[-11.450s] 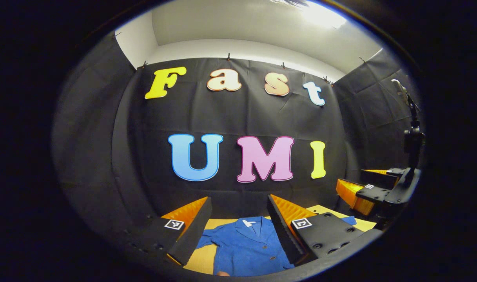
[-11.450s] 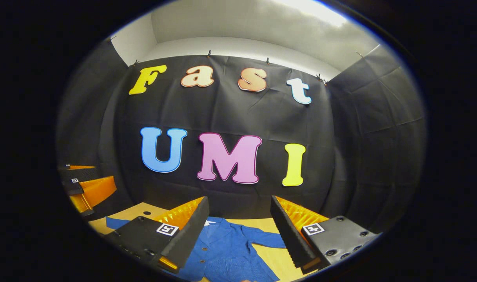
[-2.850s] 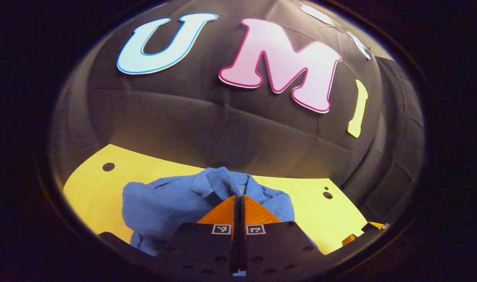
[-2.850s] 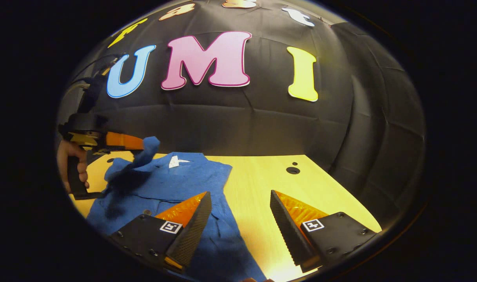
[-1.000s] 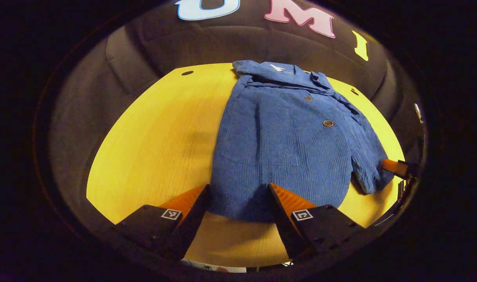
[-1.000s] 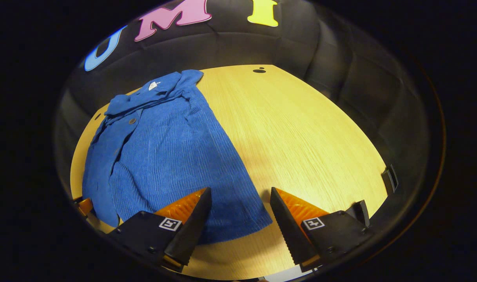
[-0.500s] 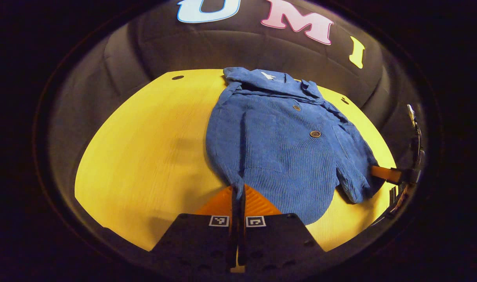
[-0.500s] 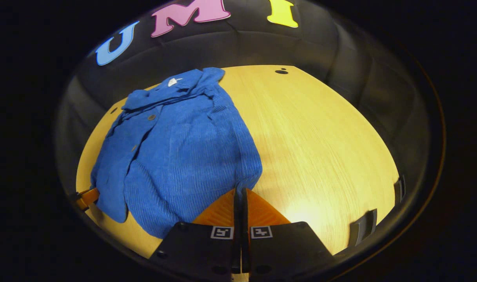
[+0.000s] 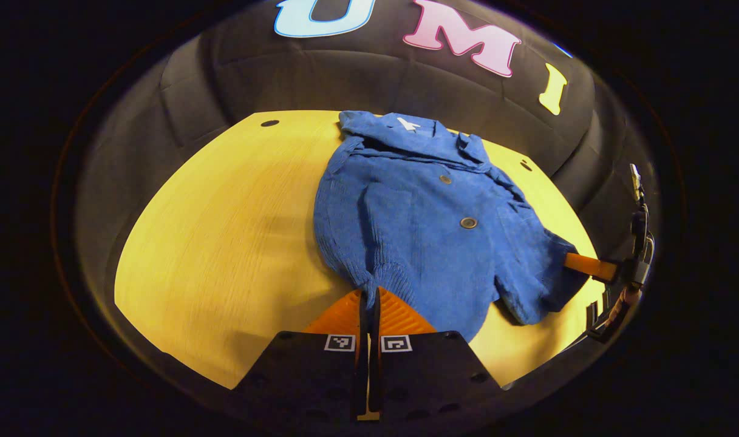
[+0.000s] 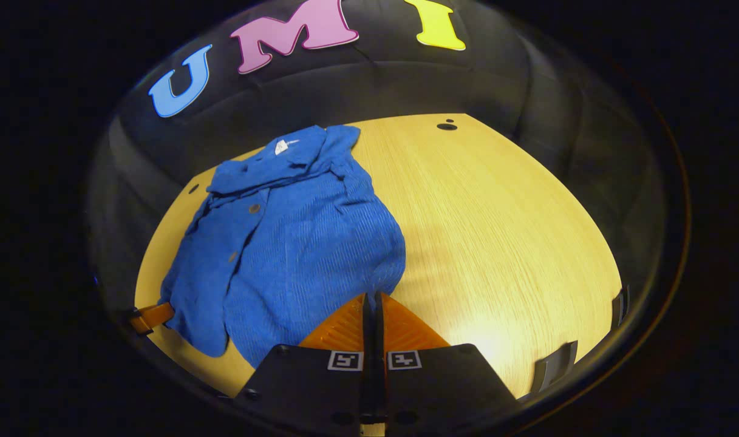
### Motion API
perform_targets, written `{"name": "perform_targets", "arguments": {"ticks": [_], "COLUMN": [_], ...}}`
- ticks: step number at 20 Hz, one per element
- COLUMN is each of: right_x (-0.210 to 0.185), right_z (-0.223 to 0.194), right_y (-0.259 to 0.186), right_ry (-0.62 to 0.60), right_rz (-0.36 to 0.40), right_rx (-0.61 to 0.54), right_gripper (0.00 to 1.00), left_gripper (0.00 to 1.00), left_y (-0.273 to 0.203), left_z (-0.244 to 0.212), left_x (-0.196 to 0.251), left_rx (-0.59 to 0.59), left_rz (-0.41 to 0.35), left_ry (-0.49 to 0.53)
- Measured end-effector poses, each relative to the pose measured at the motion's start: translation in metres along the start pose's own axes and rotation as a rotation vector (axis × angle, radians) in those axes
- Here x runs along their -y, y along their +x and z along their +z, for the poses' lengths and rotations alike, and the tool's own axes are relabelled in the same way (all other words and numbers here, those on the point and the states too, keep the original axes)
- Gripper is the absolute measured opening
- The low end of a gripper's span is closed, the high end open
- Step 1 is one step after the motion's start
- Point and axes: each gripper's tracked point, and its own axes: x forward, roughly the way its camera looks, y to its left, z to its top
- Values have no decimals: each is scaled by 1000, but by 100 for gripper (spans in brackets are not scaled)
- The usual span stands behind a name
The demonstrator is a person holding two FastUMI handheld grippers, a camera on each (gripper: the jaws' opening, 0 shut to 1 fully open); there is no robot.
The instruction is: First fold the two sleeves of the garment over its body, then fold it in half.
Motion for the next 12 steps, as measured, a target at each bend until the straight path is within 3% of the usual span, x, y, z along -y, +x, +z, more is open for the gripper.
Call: {"name": "perform_targets", "arguments": {"ticks": [6, 12], "right_x": [-22, -49], "right_z": [65, 164], "right_y": [5, 32], "right_ry": [5, 6], "right_rz": [45, 96], "right_rx": [108, 250], "right_gripper": [0, 1], "left_gripper": [0, 0], "left_y": [-17, 6], "left_z": [68, 167], "left_x": [20, 17], "left_rx": [89, 226], "left_rz": [-77, -74], "left_ry": [60, 126]}}
